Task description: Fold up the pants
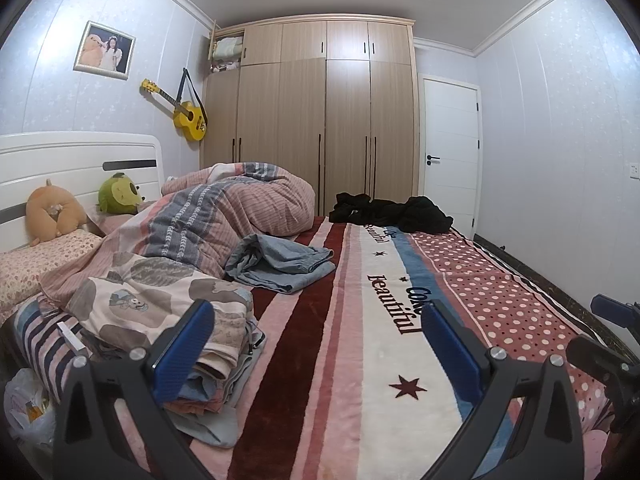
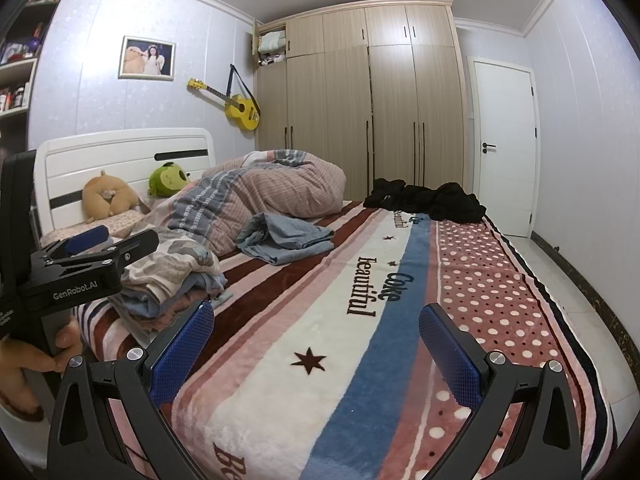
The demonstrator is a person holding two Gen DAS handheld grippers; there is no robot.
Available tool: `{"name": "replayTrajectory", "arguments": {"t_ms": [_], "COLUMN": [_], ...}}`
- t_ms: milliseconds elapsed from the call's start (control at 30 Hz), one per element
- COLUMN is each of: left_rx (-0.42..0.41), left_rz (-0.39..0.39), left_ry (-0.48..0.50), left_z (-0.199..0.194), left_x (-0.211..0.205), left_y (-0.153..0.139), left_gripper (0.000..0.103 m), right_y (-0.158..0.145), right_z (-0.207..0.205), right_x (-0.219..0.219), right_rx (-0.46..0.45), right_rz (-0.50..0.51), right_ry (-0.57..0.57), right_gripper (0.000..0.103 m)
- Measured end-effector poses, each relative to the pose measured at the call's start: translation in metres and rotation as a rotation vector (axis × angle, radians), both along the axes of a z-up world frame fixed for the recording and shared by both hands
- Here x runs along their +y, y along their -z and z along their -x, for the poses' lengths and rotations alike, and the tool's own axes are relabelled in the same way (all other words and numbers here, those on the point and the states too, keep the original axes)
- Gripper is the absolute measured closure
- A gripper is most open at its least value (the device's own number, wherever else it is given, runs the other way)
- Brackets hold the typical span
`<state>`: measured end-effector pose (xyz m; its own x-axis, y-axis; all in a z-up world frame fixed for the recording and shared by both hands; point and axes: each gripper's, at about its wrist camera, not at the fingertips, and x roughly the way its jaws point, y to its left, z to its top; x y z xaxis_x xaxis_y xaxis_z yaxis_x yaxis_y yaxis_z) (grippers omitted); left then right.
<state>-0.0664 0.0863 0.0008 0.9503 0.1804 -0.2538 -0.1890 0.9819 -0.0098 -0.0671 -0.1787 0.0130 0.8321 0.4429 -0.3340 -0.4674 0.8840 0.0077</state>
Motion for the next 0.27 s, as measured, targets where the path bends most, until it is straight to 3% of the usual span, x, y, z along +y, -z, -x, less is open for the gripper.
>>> {"name": "replayTrajectory", "arguments": {"t_ms": [267], "left_rx": [0.003], "left_rz": [-0.001], "left_ry": [-0.005], "left_z": [-0.0002], "left_x": [0.001], "left_y": [0.0011], "left_gripper": [0.001], "right_y": [0.0001], "right_z": [-0.0002], "right_x": [0.0], "right_rx": [0.003], "right_rz": [-0.002], "right_ry": [0.001], "right_gripper": [0.001]}}
